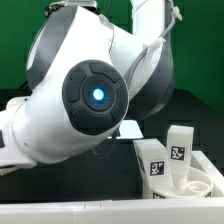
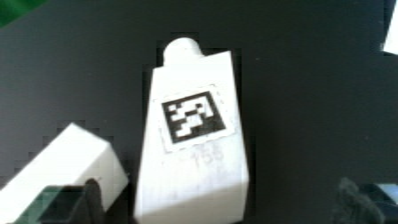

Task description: Assemble stool

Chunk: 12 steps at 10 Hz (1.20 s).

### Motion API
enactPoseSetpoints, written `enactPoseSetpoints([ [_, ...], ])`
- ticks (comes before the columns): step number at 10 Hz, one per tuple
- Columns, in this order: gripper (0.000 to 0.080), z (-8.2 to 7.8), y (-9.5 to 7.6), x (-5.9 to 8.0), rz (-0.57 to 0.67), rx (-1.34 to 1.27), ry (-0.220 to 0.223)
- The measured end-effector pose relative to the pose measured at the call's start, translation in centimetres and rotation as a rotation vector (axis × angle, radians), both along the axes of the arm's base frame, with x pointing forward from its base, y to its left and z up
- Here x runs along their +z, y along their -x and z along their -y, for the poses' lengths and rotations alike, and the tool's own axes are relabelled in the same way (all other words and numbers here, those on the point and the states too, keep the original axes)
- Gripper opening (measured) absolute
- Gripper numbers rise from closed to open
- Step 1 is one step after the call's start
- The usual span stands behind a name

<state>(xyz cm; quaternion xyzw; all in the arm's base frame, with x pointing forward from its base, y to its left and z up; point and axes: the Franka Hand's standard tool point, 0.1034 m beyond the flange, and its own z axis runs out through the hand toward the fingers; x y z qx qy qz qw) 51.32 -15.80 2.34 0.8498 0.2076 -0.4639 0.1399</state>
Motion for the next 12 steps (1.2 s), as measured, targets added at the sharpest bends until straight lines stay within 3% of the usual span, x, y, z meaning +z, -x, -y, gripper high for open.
enactPoseSetpoints([
  [4,0.0649,0.6,-0.4,-0.3,0.009,0.002,-0.009],
  [6,0.0389,0.6,-0.4,-0.3,0.009,0.002,-0.009],
  [7,0.0389,0.6,-0.4,-0.3,0.009,0.002,-0.009],
  [9,0.0057,0.6,-0.5,-0.1,0.007,0.000,-0.008],
  [10,0.0057,0.2,-1.1,1.1,-0.032,-0.023,0.015],
  [11,0.0013,-0.2,-3.1,2.3,-0.023,-0.031,0.042],
  [12,0.0003,-0.7,-3.2,4.1,0.005,-0.029,0.054],
])
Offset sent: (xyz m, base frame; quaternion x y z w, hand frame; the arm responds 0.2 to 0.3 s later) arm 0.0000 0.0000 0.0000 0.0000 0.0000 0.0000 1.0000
